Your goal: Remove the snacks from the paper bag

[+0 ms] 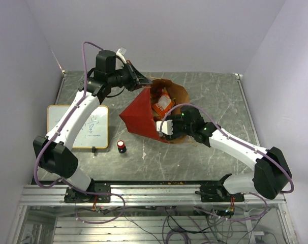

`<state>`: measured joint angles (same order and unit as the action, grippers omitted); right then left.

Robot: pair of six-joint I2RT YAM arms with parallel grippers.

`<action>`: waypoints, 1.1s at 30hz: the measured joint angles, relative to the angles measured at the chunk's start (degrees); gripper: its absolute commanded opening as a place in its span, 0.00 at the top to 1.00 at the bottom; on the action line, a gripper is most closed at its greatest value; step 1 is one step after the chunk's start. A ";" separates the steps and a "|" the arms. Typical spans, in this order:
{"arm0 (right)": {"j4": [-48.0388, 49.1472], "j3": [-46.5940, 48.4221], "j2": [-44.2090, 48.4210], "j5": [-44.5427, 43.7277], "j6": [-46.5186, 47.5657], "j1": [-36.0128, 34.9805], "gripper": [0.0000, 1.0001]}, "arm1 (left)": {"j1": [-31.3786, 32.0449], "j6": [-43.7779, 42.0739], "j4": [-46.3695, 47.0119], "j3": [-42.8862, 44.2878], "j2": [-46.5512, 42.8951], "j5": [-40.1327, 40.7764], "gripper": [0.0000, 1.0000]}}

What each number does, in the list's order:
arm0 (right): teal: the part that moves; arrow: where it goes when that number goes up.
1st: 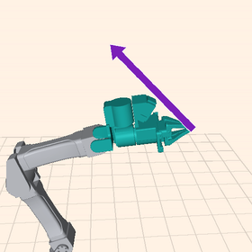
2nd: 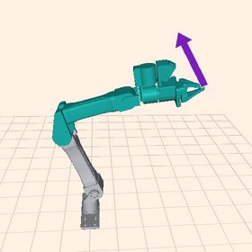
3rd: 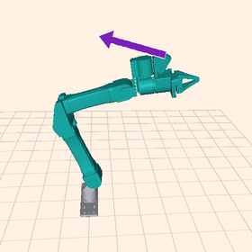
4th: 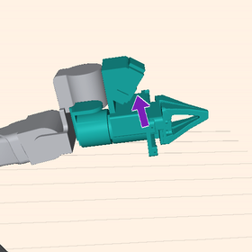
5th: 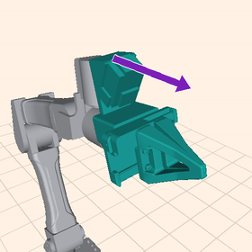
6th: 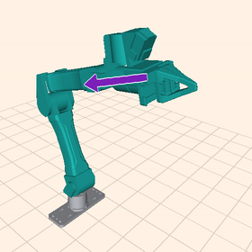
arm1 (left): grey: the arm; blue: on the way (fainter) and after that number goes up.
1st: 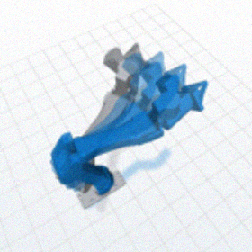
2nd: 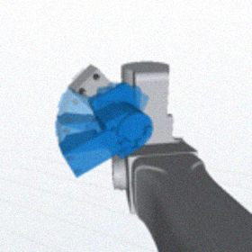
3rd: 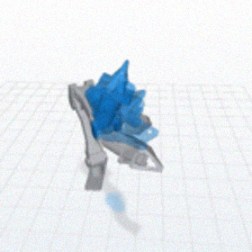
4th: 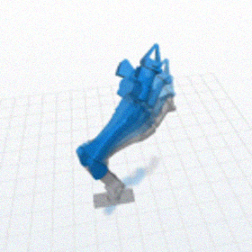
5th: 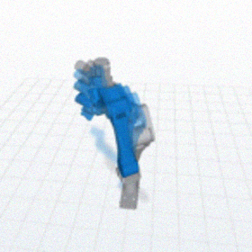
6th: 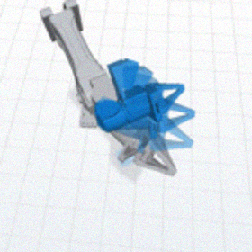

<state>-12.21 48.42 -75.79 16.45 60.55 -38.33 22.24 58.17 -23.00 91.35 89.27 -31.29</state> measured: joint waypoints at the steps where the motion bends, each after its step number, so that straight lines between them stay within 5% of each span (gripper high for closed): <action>1: 0.85 -0.15 0.00 -0.96 -0.22 0.00 0.49 | -0.02 -0.17 -0.11 0.00 0.00 0.02 0.93; 10: 3.50 3.02 -1.68 -3.08 -4.37 0.00 0.99 | -0.90 -0.74 -0.70 0.00 -0.02 0.04 0.93; 20: 4.92 6.73 0.57 -2.84 -23.78 0.00 1.00 | -1.05 -0.90 -0.83 0.13 -0.02 -0.04 0.93; 33: -12.33 18.88 11.82 -13.35 -46.01 0.00 1.00 | -7.63 -3.26 -2.60 1.49 -0.63 -2.51 0.93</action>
<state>-24.53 67.31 -63.96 3.09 14.55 -38.33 14.61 54.92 -25.61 92.84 88.64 -33.80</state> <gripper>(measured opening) 0.010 0.072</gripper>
